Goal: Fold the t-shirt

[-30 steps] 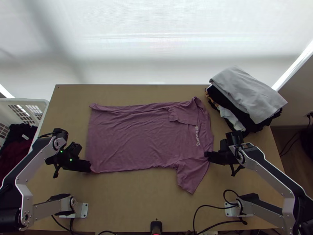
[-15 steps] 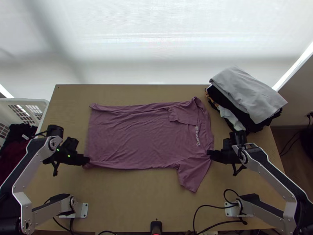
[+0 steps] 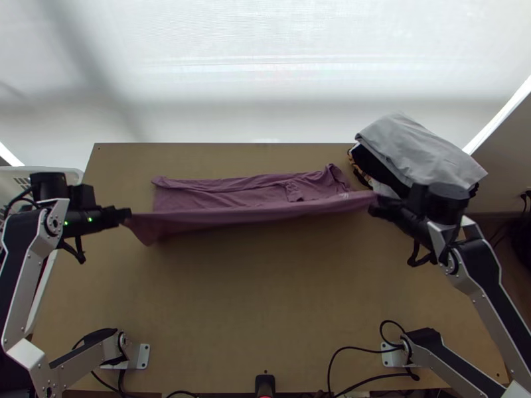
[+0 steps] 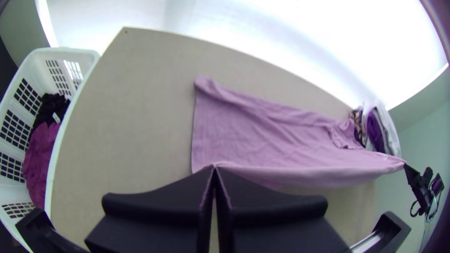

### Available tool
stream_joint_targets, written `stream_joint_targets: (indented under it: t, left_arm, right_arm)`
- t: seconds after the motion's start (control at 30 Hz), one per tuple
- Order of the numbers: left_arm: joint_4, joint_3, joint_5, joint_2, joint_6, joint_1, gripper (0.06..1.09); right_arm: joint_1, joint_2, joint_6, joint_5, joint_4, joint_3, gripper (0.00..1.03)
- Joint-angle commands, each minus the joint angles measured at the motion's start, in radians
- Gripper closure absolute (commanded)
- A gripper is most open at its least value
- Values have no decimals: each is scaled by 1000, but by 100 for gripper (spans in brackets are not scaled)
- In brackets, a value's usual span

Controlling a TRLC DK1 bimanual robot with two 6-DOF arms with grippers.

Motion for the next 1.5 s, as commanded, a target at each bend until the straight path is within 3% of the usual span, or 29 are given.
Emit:
stream_joint_targets:
  t: [0.0,0.17,0.4,0.83,1.1,1.47]
  left_arm:
    - [55,108,0,-22,-113,-1,105]
    - [207,217,-12,-49,-164,-9,105]
    - [474,271,-106,-143,-196,-1,105]
    - [604,338,-198,-326,-254,-7,105]
    - [713,226,-204,-574,-227,2,105]
    - [492,101,-201,-835,-228,4,105]
  right_arm:
    - [3,10,-44,47,63,110,100]
    - [5,50,-90,85,154,239,100]
    - [-14,89,-149,120,287,391,100]
    - [-24,-28,-156,122,313,552,100]
    - [-21,-249,-240,122,189,632,100]
    - [-26,-441,-232,131,-228,707,100]
